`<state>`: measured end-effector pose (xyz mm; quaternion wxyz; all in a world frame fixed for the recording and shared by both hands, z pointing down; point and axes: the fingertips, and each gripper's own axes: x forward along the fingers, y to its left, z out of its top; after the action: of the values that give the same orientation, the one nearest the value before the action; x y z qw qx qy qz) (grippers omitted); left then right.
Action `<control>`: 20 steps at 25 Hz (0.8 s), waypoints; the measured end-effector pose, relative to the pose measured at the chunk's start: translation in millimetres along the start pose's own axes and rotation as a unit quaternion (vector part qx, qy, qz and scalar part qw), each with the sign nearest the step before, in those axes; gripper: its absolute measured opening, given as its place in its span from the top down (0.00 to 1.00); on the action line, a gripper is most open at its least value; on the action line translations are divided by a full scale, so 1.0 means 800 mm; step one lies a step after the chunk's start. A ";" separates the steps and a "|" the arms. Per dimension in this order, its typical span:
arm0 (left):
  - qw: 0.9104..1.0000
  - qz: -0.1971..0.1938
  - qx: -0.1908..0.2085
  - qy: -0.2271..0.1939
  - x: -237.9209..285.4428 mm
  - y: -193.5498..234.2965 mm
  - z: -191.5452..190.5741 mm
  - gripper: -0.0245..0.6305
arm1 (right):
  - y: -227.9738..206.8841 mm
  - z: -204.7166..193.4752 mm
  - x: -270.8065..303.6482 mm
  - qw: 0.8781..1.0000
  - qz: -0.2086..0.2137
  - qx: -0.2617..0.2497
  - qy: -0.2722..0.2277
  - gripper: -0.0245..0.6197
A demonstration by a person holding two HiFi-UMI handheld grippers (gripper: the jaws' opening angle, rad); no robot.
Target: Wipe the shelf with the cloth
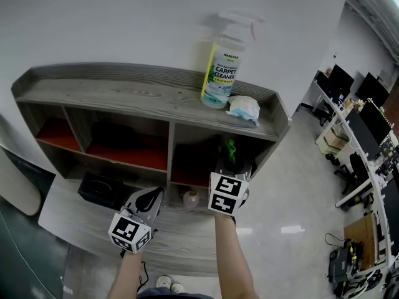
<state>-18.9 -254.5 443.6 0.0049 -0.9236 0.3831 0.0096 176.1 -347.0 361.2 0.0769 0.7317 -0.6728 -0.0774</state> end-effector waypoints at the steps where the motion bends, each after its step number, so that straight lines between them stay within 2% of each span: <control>1: 1.000 0.000 0.000 -0.002 -0.001 -0.001 0.002 0.96 | -0.003 0.008 -0.012 1.000 0.003 0.009 -0.012 0.81; 9: 1.000 -0.017 0.009 -0.021 0.002 -0.030 0.026 0.96 | -0.040 0.055 -0.125 0.990 0.028 0.080 -0.110 0.81; 15: 0.999 -0.033 0.018 -0.039 -0.004 -0.063 0.050 0.96 | -0.079 0.067 -0.210 0.981 0.005 0.108 -0.163 0.81; 20: 0.998 -0.039 0.021 -0.047 -0.013 -0.085 0.061 0.96 | -0.105 0.060 -0.269 0.975 -0.022 0.122 -0.182 0.81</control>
<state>21.0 -198.5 395.2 0.0427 -0.9362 0.3458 0.0450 229.9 -125.9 298.1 -0.1383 0.7237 -0.6638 -0.1283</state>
